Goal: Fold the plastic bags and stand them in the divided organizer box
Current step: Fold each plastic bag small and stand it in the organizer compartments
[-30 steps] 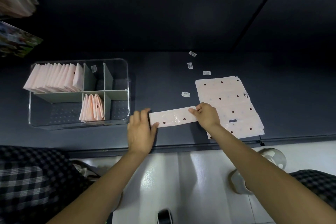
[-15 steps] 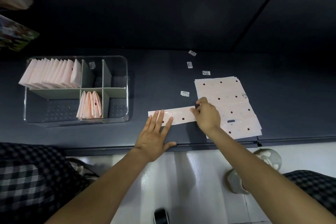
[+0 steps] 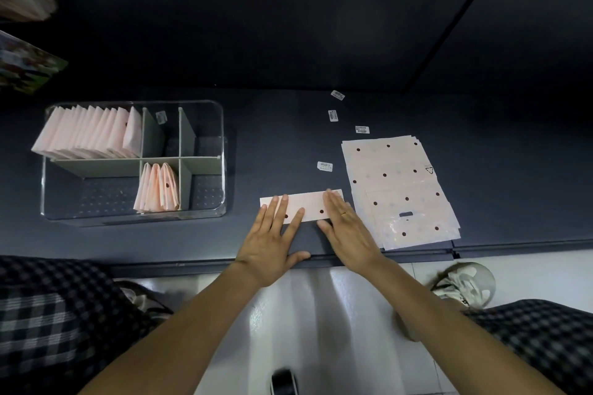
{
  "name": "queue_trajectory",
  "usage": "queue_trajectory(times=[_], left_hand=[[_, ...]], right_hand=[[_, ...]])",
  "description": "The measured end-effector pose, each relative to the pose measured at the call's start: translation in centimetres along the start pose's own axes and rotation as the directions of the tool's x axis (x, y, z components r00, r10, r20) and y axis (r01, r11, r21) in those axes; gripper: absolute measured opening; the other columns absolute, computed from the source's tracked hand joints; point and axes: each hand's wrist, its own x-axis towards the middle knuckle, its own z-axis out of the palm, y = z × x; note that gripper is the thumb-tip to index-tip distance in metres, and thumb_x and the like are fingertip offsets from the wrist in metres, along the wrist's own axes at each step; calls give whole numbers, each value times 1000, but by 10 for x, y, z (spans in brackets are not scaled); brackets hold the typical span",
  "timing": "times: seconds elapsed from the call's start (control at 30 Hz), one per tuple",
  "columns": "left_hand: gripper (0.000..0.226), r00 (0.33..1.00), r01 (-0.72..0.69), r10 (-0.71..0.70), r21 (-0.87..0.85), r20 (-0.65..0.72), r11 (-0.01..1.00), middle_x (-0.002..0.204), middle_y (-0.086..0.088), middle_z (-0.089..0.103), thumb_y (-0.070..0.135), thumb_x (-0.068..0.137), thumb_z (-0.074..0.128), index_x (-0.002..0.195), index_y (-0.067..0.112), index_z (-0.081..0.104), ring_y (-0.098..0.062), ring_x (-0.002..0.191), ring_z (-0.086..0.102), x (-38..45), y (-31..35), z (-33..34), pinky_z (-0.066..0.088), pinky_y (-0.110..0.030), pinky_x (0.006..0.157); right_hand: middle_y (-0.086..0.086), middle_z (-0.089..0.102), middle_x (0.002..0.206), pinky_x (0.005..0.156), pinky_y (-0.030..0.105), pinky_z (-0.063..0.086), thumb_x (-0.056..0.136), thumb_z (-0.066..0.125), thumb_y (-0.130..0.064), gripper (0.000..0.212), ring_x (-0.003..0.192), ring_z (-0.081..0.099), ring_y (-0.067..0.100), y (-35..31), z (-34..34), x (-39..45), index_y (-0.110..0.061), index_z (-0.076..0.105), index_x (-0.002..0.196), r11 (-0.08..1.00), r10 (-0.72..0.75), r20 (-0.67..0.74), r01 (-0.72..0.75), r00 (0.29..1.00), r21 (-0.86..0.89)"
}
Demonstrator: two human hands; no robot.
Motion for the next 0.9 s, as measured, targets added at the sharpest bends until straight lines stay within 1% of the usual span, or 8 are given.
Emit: queue_trajectory(times=[0.17, 0.27, 0.37, 0.5, 0.6, 0.67, 0.8, 0.9], left_hand=[[82, 999, 32, -32, -14, -17, 999, 156, -17, -18, 71, 86, 8, 149, 22, -12, -31, 143, -20, 0, 2, -2, -14, -42, 116], [76, 996, 69, -74, -92, -52, 993, 158, -15, -4, 68, 89, 21, 150, 24, 12, -28, 146, -8, 4, 6, -8, -11, -39, 117], [66, 987, 131, -147, -189, -72, 973, 158, -11, 10, 65, 90, 31, 142, 24, 33, -26, 146, 3, 8, 12, -16, -4, -37, 118], [59, 971, 204, -220, -154, -96, 967, 149, -10, 29, 65, 88, 39, 127, 23, 49, -28, 140, 20, 9, 17, -27, 12, -41, 115], [38, 950, 180, -218, -182, -224, 967, 110, -9, 59, 48, 77, 69, 97, 16, 69, -30, 101, 55, -2, 23, -36, 44, -40, 81], [19, 954, 122, -189, -272, -233, 954, 90, -11, 62, 23, 74, 75, 85, 9, 70, -32, 83, 59, -9, 27, -34, 45, -38, 67], [24, 956, 78, -185, -411, -227, 908, 77, -7, 64, -5, 58, 75, 78, 7, 71, -28, 71, 63, -27, 27, -21, 46, -28, 50], [21, 949, 107, -249, -546, -194, 831, 94, -6, 65, 8, 83, 65, 102, 12, 72, -25, 91, 57, -29, 23, -17, 48, -34, 71]], right_hand=[[11, 36, 149, 110, 24, 29, 92, 56, -16, 53, 138, 35, 19, 13, -19, -1, -4, 38, 140, 987, -65, -92, 51, 994, -152], [19, 67, 111, 78, 33, 57, 59, 77, 5, 50, 98, 67, 30, 12, -32, 6, -2, 67, 108, 886, -259, -116, 187, 959, -425], [10, 69, 99, 76, 35, 54, 69, 66, 2, 34, 88, 66, 29, 12, -43, 14, -7, 67, 101, 812, -351, -32, 287, 936, -508], [-1, 68, 72, 62, 28, 51, 63, 74, -13, 8, 71, 64, 21, 2, -54, 16, -13, 68, 68, 762, -500, -64, 404, 864, -505], [-2, 66, 68, 62, 28, 50, 67, 68, -19, 5, 70, 63, 20, -15, -47, 3, -15, 66, 67, 755, -557, -81, 464, 826, -464], [-4, 65, 67, 60, 27, 49, 70, 65, -20, 4, 68, 62, 18, -28, -37, -8, -17, 65, 68, 756, -580, -92, 493, 810, -431], [-6, 67, 73, 59, 23, 48, 78, 56, -27, 13, 73, 63, 15, -40, -22, -27, -18, 66, 78, 865, -489, -151, 455, 859, -211], [-5, 68, 93, 74, 27, 48, 78, 69, -24, 25, 93, 61, 17, -28, -21, -29, -16, 67, 102, 953, -300, -88, 303, 950, 21]])
